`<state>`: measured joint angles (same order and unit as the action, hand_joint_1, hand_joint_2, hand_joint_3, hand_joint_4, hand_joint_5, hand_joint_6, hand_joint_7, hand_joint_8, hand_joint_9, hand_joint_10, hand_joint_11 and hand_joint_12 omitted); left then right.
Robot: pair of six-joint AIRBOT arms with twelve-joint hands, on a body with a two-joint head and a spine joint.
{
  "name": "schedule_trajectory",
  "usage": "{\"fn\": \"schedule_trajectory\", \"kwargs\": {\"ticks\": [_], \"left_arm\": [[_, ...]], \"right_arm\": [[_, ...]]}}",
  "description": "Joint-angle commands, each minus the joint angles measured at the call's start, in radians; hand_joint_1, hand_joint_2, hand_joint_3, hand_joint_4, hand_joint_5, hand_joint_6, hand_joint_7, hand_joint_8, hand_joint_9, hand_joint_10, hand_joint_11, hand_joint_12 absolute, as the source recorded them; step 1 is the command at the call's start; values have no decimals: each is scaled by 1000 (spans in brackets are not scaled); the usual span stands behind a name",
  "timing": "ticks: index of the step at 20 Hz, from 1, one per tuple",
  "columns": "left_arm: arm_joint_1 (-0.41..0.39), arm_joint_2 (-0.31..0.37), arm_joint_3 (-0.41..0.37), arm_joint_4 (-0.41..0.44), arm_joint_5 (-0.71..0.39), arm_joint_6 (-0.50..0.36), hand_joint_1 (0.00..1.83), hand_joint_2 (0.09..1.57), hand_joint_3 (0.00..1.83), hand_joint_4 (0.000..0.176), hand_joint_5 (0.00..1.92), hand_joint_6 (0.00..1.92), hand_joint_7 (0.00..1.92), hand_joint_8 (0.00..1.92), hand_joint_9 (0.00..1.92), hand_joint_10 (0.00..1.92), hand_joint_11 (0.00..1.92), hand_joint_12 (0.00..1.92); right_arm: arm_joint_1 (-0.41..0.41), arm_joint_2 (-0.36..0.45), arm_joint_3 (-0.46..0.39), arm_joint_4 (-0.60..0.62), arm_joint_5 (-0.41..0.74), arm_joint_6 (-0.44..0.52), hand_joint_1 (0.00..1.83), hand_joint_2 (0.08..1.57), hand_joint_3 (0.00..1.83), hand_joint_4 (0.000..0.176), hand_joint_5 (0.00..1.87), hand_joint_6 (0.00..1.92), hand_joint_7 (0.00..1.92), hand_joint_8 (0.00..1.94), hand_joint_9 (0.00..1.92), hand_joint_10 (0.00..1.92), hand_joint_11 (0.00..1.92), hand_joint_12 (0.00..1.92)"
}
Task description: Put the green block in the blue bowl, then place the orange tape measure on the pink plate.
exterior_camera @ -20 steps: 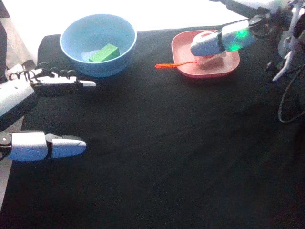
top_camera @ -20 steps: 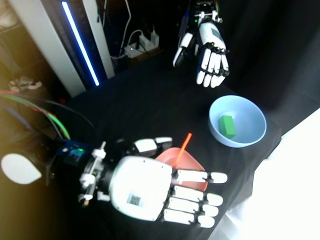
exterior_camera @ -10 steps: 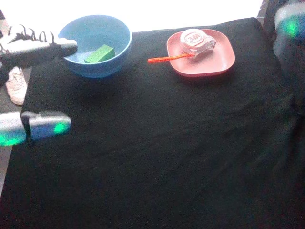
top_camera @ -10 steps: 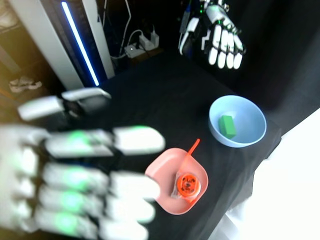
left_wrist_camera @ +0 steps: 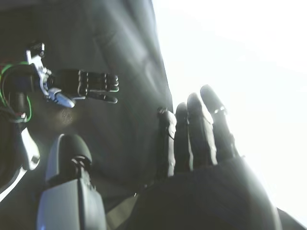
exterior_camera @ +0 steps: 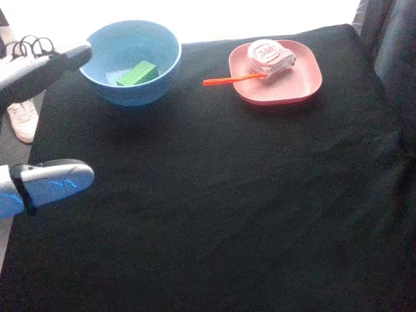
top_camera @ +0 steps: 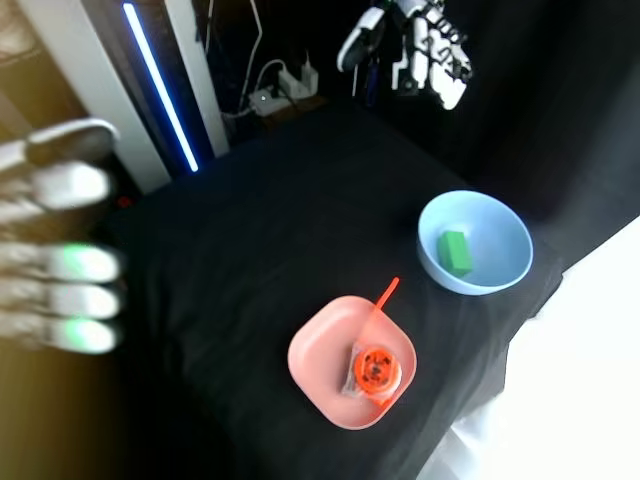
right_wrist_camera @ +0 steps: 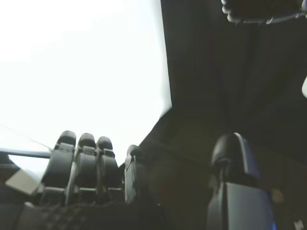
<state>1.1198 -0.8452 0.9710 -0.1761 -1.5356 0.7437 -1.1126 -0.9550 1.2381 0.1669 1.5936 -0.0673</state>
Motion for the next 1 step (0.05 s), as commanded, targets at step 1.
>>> {"fn": "schedule_trajectory", "kwargs": {"ticks": [1], "left_arm": [[-6,-10,0,-26,-164,-3,247,1077,7,0,57,0,52,0,113,0,6,542]], "right_arm": [[8,-10,-1,19,127,6,704,943,0,176,0,0,0,0,0,0,0,0]]}}
